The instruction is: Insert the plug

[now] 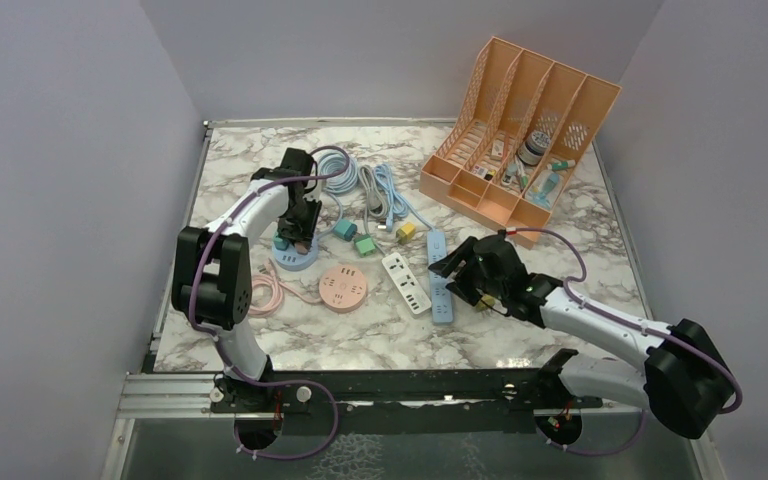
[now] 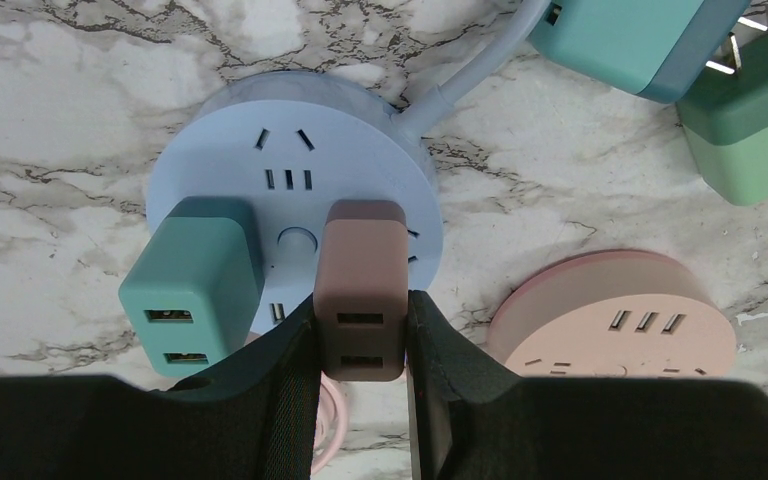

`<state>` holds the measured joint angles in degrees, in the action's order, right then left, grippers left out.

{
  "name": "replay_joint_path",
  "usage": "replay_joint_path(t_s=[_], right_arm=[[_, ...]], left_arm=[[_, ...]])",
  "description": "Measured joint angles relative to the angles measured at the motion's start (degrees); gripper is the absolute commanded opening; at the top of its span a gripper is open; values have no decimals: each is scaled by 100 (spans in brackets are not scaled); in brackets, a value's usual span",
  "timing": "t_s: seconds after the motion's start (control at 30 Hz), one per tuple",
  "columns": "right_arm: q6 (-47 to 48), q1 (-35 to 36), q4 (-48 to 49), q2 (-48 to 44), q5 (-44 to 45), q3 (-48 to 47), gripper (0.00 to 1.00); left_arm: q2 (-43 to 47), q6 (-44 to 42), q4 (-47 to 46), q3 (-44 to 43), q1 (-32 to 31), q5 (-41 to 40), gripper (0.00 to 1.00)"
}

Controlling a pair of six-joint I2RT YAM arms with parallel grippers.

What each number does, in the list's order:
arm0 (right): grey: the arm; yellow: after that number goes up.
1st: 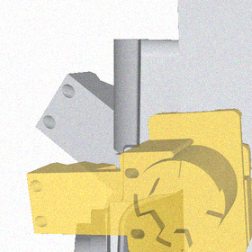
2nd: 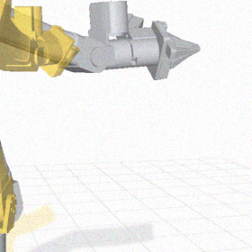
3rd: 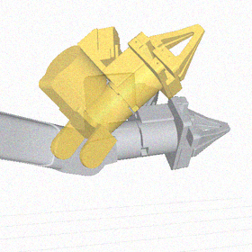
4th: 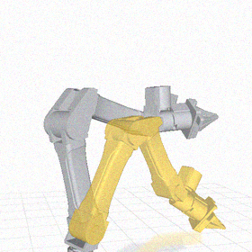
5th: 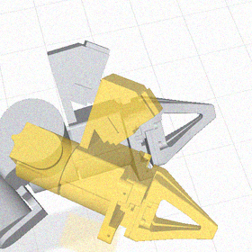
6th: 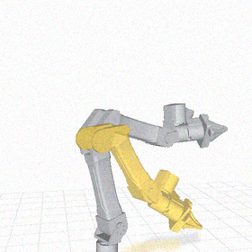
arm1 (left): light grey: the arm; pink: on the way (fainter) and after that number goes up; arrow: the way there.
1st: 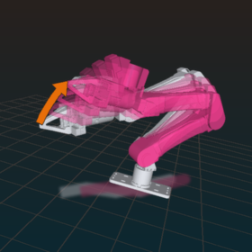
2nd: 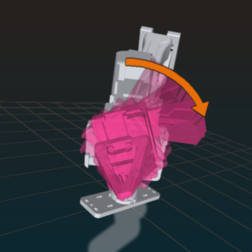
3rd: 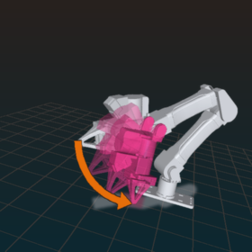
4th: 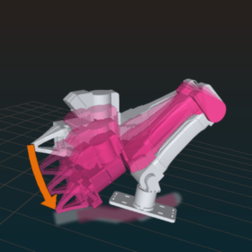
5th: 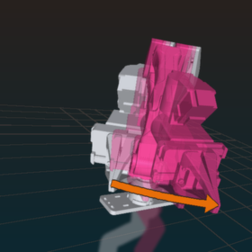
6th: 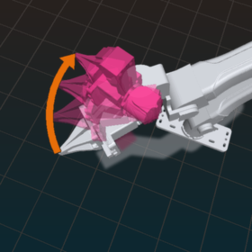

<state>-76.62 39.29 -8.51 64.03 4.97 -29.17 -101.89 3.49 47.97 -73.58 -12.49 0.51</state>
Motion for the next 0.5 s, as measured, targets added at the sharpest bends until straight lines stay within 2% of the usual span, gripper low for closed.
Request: replay_joint_path(t_s=[0.33, 0.4, 0.5], right_arm=[[94, 0, -2, 190, -17, -240, 66], [151, 0, -2, 238, -15, -299, 66], [243, 0, -4, 282, -13, -365, 67]], left_arm=[[-2, 26, -168, 131, 4, 13, 1], [0, 31, -166, 127, 4, 35, 10], [33, 44, -166, 96, 9, 94, 30]])
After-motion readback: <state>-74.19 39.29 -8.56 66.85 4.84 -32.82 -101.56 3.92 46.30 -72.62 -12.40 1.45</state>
